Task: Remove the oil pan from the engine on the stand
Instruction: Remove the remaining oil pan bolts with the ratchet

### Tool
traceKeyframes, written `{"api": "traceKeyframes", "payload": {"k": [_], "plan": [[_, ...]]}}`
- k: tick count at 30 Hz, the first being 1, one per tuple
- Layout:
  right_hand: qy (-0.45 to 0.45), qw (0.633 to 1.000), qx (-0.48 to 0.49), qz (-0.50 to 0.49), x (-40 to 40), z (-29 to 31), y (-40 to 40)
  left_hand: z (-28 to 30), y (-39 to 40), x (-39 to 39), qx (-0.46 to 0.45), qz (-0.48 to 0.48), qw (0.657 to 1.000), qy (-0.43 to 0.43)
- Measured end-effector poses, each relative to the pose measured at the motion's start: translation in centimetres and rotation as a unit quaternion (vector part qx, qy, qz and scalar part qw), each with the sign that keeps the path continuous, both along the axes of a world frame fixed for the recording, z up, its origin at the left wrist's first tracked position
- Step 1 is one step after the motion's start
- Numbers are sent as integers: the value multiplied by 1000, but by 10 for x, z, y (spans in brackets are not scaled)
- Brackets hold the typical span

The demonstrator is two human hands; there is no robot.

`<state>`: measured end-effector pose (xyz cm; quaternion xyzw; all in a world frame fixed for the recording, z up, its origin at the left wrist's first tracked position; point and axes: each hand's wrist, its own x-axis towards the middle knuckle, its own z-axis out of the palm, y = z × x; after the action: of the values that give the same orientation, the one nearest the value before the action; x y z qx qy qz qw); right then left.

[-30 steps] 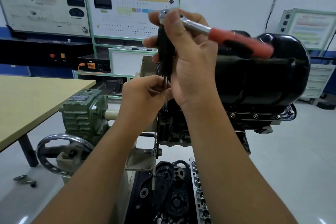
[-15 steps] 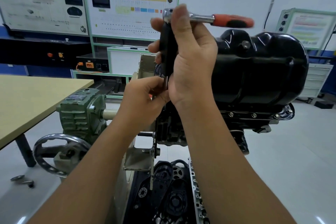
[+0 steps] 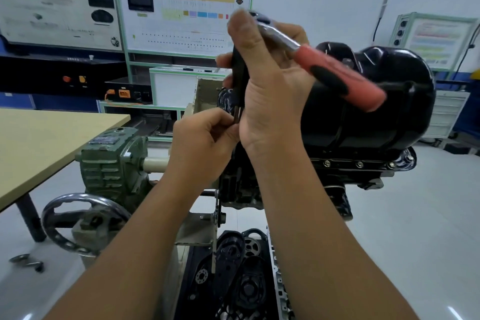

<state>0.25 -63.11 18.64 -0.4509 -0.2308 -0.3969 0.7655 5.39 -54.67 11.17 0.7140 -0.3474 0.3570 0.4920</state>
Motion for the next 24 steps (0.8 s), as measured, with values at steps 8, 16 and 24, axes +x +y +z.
{"api": "traceKeyframes", "payload": {"k": [8,16,24], "plan": [[21,999,7,34,-1,4,-4,13,-1,-11,-34,-75,996,26],[21,999,-9,34,-1,2,2,20,0,-12,-47,-53,997,22],[27,997,-32,62,-2,6,-1,21,3,-10,-37,-86,995,43]]}}
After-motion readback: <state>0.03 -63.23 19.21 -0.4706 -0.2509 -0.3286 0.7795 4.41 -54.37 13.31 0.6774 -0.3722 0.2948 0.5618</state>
